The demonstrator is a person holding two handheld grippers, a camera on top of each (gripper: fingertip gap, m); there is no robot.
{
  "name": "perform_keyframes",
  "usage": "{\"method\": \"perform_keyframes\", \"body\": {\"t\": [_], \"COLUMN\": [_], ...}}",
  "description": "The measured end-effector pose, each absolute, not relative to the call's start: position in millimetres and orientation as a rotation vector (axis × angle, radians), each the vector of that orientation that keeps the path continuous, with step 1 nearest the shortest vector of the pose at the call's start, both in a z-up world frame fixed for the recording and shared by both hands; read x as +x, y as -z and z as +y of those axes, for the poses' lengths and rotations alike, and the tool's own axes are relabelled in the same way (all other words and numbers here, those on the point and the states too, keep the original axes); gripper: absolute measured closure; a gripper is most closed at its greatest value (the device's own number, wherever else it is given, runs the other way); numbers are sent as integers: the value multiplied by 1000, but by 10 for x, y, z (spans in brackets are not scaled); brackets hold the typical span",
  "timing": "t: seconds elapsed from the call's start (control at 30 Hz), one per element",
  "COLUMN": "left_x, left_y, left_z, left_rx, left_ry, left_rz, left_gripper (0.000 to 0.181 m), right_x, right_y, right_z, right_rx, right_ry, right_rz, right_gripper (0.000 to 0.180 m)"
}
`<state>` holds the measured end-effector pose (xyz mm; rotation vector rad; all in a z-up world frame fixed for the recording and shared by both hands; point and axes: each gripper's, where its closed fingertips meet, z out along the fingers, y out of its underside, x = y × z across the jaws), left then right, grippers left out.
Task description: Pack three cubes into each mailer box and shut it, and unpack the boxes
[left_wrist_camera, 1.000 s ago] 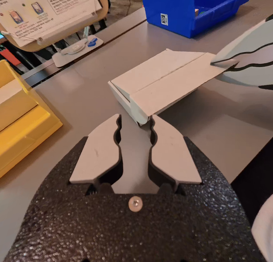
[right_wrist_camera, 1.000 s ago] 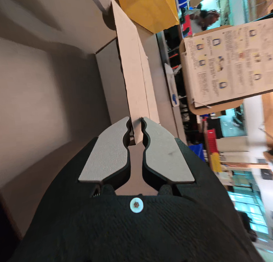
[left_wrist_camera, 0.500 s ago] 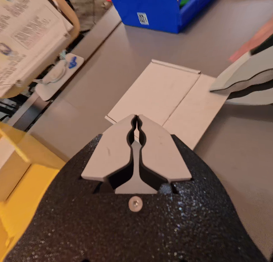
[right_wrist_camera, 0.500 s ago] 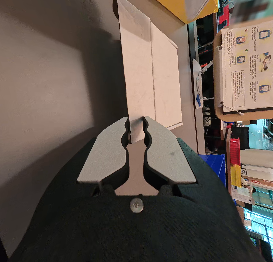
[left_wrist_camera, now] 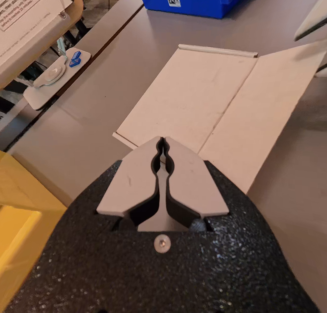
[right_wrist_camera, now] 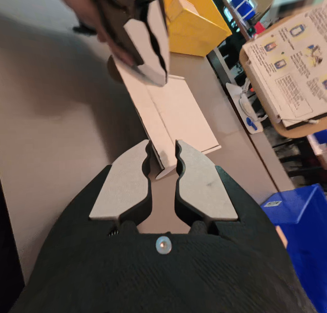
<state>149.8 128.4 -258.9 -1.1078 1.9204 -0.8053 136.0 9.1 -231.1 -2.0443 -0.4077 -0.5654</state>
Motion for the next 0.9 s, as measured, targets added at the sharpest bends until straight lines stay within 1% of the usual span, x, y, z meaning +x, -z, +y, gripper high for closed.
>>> {"method": "perform_keyframes", "body": {"t": [0.1,0.13,0.17,0.2,0.27,0.37,0.43,0.57,0.63,0.7,0.9], "left_x": [1517,1516,1514,1514,1513,1513,1513,1510,1505,1501,1499], "left_y": [2597,2594,2593,2591,2590,2591,2592,2590,2590,2589,2584], "left_z": [1238,1237,1237,1236,1235,1231,1229,1230,1232,1230,1226], "left_rx": [-1138,-1107,-1074,-1049,-1025,-1043,-1061,-1065,-1073,-1087,-1092], "left_ry": [889,865,830,797,761,786,809,824,837,854,844], "left_rz": [1908,1922,1934,1938,1941,1947,1946,1936,1932,1927,1932], "left_gripper": [181,181,181,181,181,181,181,181,181,181,181], "right_x": [1618,1588,1477,1323,1121,1642,1911,2126,2074,2090,2088], "right_y": [2308,2337,2331,2281,2125,1906,1972,2369,2578,2577,2587], "right_z": [111,77,38,7,-31,166,252,310,333,356,348], "right_rx": [-2105,-2152,-2170,-2148,-2055,-1991,-2005,-2187,-2284,-2266,-2280], "right_ry": [555,482,354,210,50,266,334,481,476,530,411], "right_rz": [-339,-371,-409,-456,-536,-210,-69,-75,-155,-169,-88], "right_gripper": [155,156,164,168,169,179,180,180,180,180,180]}}
